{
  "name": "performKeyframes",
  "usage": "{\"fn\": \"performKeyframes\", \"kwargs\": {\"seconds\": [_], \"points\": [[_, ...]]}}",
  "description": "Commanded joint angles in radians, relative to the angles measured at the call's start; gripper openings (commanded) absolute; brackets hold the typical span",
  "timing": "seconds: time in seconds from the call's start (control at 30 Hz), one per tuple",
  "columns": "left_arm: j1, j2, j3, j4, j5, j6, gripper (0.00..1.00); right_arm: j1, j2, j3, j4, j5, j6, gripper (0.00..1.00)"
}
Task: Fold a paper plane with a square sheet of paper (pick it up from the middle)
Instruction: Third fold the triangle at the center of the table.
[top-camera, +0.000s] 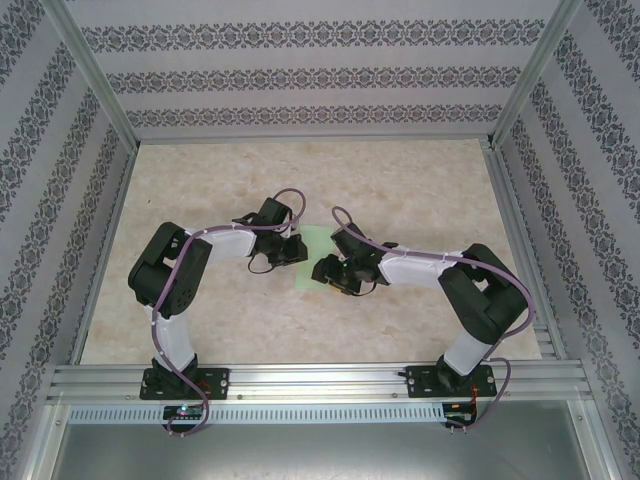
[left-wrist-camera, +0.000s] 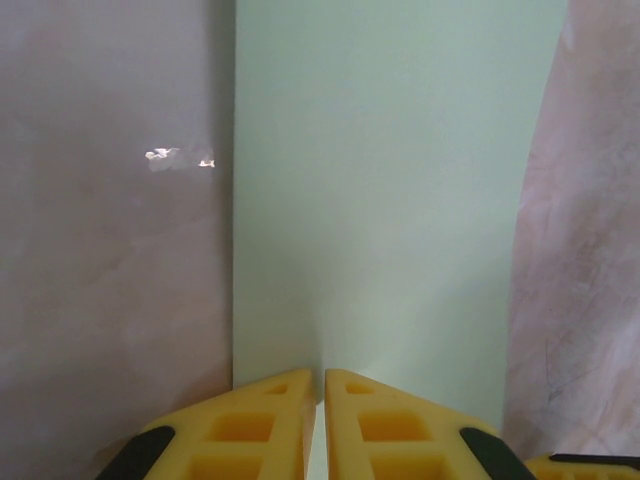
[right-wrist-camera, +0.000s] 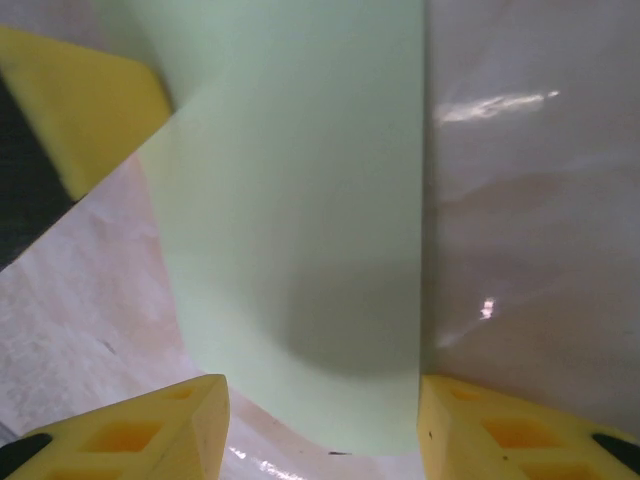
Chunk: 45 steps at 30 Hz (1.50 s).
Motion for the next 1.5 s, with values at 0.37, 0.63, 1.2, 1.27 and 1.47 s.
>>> {"fn": "performKeyframes", "kwargs": {"seconds": [0.37,0.63,1.2,1.27,1.47], "points": [[-0.006,0.049,-0.02,-0.046,-0.056,0.011,0.14,-0.007,-0.077,-0.138,0.273,-0.033,0.089,0.52],[-0.006,0.046,-0.021,-0.046,-0.056,0.012,0.14,-0.029,-0.125,-0.19,0.295,0.01,0.129,0.45],[-0.005,-0.092,0.002,0.024,0.059,0.043,0.17,-0.047,-0.108,-0.112,0.094,0.01,0.144,0.0],[-0.005,-0.091,0.016,0.022,0.058,0.055,0.18,-0.048,-0.115,-0.101,0.034,-0.008,0.114,0.0],[-0.004,-0.043,0.026,0.037,0.062,0.064,0.18,-0.049,-0.151,-0.092,-0.103,-0.045,0.044,0.0]]}}
